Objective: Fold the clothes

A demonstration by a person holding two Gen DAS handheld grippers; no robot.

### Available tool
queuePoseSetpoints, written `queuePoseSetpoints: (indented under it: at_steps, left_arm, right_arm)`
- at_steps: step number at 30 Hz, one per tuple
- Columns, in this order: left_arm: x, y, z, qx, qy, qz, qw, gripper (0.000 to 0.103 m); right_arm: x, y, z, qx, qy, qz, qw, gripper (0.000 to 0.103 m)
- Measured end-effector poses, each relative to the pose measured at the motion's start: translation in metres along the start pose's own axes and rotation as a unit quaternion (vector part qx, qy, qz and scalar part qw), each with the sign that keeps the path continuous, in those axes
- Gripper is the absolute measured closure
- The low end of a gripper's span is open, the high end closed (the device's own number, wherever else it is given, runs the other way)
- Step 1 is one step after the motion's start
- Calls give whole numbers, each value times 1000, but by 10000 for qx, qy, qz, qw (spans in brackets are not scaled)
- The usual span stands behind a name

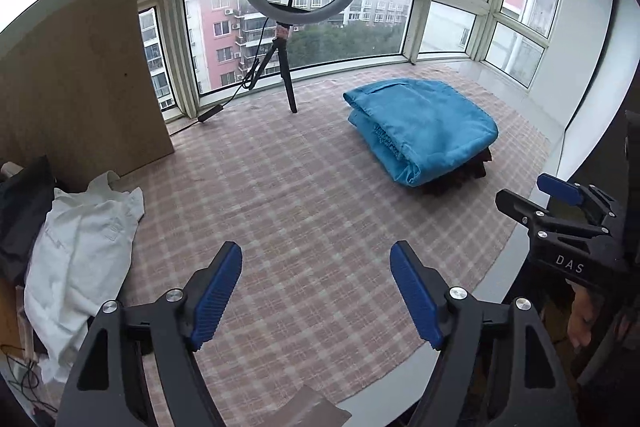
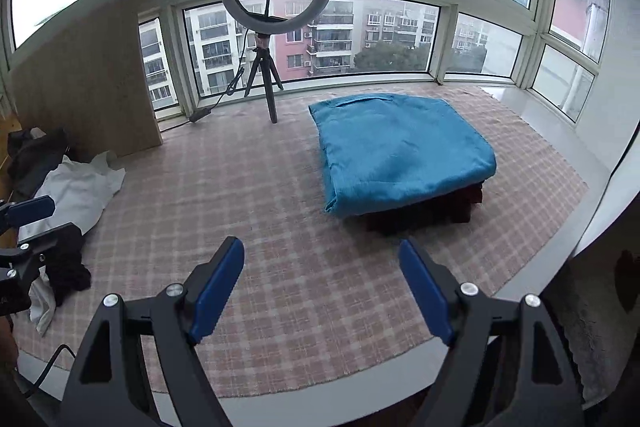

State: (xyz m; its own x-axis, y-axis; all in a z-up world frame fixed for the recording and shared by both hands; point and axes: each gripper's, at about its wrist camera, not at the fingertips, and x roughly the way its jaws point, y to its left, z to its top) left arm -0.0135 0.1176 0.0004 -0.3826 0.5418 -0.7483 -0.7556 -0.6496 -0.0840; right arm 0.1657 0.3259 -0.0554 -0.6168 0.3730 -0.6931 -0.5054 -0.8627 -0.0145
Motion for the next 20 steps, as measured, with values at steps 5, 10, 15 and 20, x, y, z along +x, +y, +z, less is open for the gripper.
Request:
queuePoseSetpoints:
  at_steps: [5,10,15,20]
  left_arm:
    - [-6,8,-2,-179,-47,-47,9998,28]
    - [-10,9,-2,-133,-104,-24,9999,28]
    - [-13,8,-2,-132,-145,-38,9998,28]
    - [-16,6,-3,-111,-210,-63,9997,28]
  right_arm:
    - [-2,3,0,-20,-8,-20,10000,23]
    - [-4,10,1,-109,-39,-60,9999,23]
    - [-6,12,2,-141,-90,-110,9998,23]
    - [-4,11,2,-165,-60,-135,9998,23]
